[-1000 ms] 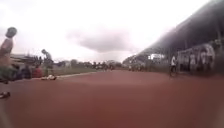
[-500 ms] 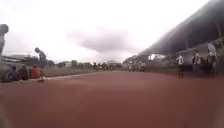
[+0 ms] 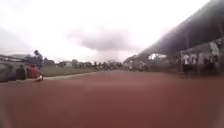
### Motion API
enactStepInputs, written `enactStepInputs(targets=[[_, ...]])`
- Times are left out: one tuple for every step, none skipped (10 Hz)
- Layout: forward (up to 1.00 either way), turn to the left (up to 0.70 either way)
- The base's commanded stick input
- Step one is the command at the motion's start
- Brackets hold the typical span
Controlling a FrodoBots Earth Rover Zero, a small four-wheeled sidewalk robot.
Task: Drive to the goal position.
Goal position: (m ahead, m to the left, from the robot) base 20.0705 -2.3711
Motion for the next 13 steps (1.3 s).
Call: enactStepInputs(targets=[[0.5, 0.15], [0.5, 0.3], [0.5, 0.46], [0.5, 0.36], [0.5, 0.1], [0.5, 0.02], [0.5, 0.02], [0.5, 0.02], [0.5, 0.02], [0.5, 0.02], [0.5, 0.02], [0.5, 0.02], [0.5, 0.02]])
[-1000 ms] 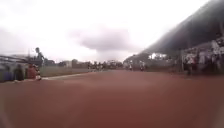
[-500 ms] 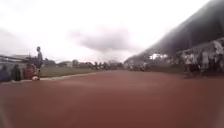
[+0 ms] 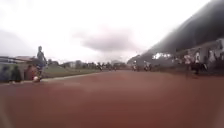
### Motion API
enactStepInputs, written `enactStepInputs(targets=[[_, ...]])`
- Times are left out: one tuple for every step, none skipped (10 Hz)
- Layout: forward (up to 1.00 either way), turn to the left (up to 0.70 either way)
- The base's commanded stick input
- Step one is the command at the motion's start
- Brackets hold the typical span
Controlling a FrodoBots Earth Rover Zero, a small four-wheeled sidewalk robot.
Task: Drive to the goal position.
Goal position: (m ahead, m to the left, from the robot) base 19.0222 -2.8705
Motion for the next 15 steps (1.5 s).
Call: enactStepInputs(targets=[[0.5, 0.02], [0.5, 0.02], [0.5, 0.02], [0.5, 0.02], [0.5, 0.02], [0.5, 0.02], [0.5, 0.02], [0.5, 0.02], [0.5, 0.02], [0.5, 0.02], [0.5, 0.02], [0.5, 0.02], [0.5, 0.02], [0.5, 0.02], [0.5, 0.02]])
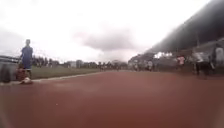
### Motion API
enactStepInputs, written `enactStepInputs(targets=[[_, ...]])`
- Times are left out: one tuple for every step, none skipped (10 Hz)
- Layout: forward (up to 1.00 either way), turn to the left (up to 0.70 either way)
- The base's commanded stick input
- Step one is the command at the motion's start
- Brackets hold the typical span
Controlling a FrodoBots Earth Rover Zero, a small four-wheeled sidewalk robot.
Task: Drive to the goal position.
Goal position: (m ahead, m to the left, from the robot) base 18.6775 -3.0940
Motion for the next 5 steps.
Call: enactStepInputs(targets=[[0.5, 0.02], [0.5, 0.02], [0.5, 0.02], [0.5, 0.02], [0.5, 0.02]])
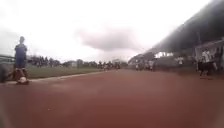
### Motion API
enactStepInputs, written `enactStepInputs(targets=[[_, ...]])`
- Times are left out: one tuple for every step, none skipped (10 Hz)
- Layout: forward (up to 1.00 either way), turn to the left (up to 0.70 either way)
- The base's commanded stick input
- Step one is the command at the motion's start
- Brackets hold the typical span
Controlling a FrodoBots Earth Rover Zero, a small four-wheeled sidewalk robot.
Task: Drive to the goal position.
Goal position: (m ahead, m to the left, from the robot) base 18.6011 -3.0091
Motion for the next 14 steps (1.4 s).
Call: enactStepInputs(targets=[[0.5, 0.02], [0.5, 0.02], [0.5, 0.02], [0.5, 0.02], [0.5, 0.02], [0.5, 0.02], [0.5, 0.02], [0.5, 0.02], [0.5, 0.02], [0.5, 0.02], [0.5, 0.02], [0.5, 0.02], [0.5, 0.02], [0.5, 0.02]])
